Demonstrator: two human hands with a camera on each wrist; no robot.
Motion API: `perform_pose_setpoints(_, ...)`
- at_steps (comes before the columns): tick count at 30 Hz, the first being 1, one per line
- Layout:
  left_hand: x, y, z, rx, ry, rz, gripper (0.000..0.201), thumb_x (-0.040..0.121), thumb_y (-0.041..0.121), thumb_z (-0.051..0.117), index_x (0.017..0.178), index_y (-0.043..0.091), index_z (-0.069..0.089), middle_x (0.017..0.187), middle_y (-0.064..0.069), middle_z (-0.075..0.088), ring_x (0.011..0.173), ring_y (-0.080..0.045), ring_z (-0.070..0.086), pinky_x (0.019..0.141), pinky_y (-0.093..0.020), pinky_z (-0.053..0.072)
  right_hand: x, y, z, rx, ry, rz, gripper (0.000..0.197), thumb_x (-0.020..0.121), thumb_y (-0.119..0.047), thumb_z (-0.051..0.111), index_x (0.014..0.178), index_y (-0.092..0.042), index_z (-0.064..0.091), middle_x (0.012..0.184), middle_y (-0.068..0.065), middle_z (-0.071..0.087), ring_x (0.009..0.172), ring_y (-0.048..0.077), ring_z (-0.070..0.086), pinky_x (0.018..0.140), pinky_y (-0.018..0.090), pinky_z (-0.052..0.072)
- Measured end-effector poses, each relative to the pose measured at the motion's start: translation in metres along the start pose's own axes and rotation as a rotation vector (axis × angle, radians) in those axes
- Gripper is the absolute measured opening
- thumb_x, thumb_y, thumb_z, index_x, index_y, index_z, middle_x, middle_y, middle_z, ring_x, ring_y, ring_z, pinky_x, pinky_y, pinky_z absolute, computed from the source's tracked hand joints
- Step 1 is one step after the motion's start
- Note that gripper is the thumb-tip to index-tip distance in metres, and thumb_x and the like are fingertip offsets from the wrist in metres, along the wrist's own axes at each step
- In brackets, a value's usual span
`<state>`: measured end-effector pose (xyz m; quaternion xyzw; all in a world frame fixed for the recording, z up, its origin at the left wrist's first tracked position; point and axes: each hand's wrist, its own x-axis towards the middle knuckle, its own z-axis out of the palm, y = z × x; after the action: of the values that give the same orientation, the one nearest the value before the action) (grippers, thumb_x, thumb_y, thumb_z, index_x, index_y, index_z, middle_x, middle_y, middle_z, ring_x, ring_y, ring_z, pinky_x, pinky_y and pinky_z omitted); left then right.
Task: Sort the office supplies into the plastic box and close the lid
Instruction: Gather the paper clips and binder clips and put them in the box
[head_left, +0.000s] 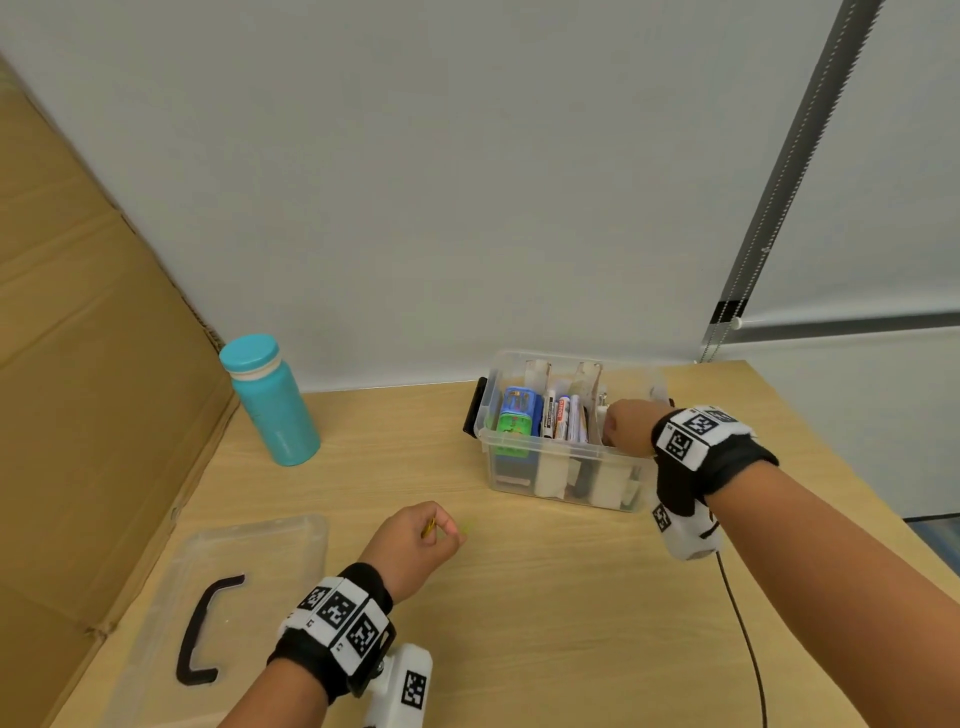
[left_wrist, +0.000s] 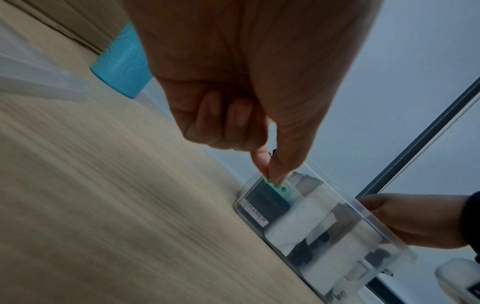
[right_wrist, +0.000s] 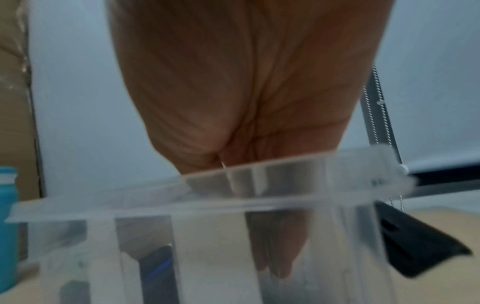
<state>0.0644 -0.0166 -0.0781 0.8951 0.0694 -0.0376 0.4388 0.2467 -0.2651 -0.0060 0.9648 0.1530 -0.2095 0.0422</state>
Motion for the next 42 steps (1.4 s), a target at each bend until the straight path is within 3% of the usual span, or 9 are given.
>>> perform_pose_setpoints(4,-0.005,0.009,0.002,0.075,0.027,0.011,0.009,0.088,0.027,0.060,0.081,0.021,0.059,0.048,0.009,0.033,0.038,-0.005,0.030,0.048,-0.018,0.029,-0.016,0.007,0.009,0.250,0.052,-0.084,0.033,0.100,-0.023,0.036,0.112,-0.007,0.062,0.111,0.010,0.065,0.096,0.021,0.060,0.078,0.024,0.043)
perform_pose_setpoints(7,-0.007,0.021,0.005,0.133,0.048,0.026,0.009,0.089,0.028,0.057,0.085,0.020,0.058,0.051,0.008,0.035,0.042,-0.007,0.031,0.049,-0.018,0.029,-0.042,0.016,0.023,0.380,0.359,-0.130,0.030,0.099,-0.024,0.039,0.119,-0.013,0.058,0.106,0.006,0.067,0.090,0.018,0.063,0.072,0.023,0.046)
perform_pose_setpoints(11,-0.003,0.053,0.014,0.243,0.049,0.109,0.008,0.094,0.029,0.051,0.087,0.026,0.049,0.055,0.009,0.039,0.049,-0.006,0.036,0.050,-0.018,0.030,-0.061,0.038,0.061,0.363,0.792,-0.058,0.038,0.097,-0.027,0.042,0.132,-0.013,0.050,0.130,0.006,0.058,0.120,0.020,0.052,0.099,0.034,0.043)
perform_pose_setpoints(16,0.026,0.122,0.043,0.391,0.070,0.201,0.011,0.098,0.028,0.041,0.101,0.022,0.050,0.080,0.005,0.058,0.067,-0.007,0.051,0.058,-0.014,0.036,-0.050,0.049,0.104,0.616,0.764,-0.098,0.057,0.098,-0.045,0.019,0.148,-0.020,0.028,0.150,0.000,0.038,0.137,0.014,0.035,0.113,0.035,0.030)
perform_pose_setpoints(19,0.051,0.157,0.067,0.546,0.042,0.237,0.019,0.097,0.017,0.046,0.115,0.013,0.049,0.103,-0.007,0.063,0.087,-0.020,0.059,0.079,-0.030,0.052,-0.044,0.049,0.110,0.675,0.793,-0.104,0.058,0.097,-0.046,0.018,0.149,-0.020,0.028,0.151,-0.002,0.036,0.138,0.014,0.033,0.114,0.034,0.029)
perform_pose_setpoints(22,0.076,0.186,0.087,0.753,-0.009,0.303,0.035,0.092,0.005,0.049,0.126,0.005,0.044,0.119,-0.015,0.058,0.110,-0.030,0.055,0.094,-0.040,0.049,-0.041,0.051,0.112,0.651,0.796,-0.082,0.056,0.099,-0.044,0.018,0.149,-0.021,0.028,0.152,-0.003,0.036,0.139,0.015,0.033,0.113,0.038,0.032)
perform_pose_setpoints(31,0.119,0.220,0.112,0.970,-0.320,0.188,0.028,0.096,0.006,0.039,0.114,-0.003,0.059,0.121,-0.021,0.060,0.113,-0.033,0.057,0.096,-0.039,0.044,-0.042,0.045,0.111,0.598,0.802,-0.007,0.067,0.092,-0.049,0.004,0.149,-0.021,0.027,0.151,-0.003,0.037,0.139,0.015,0.034,0.113,0.038,0.032)
perform_pose_setpoints(35,0.115,0.200,0.111,0.763,-0.214,0.210,0.032,0.095,0.007,0.043,0.124,0.006,0.056,0.126,-0.015,0.058,0.115,-0.028,0.056,0.100,-0.039,0.046,-0.043,0.042,0.109,0.588,0.799,0.007,0.070,0.091,-0.048,0.001,0.149,-0.020,0.028,0.152,-0.004,0.036,0.140,0.015,0.033,0.113,0.035,0.030)
perform_pose_setpoints(42,0.043,0.150,0.076,0.496,0.083,0.311,0.054,0.096,0.029,0.044,0.146,0.031,0.024,0.156,0.010,0.017,0.144,-0.011,0.013,0.119,-0.032,0.018,-0.042,0.042,0.108,0.614,0.800,0.021,0.069,0.091,-0.046,0.002,0.148,-0.019,0.031,0.151,-0.004,0.037,0.139,0.014,0.034,0.113,0.036,0.030)
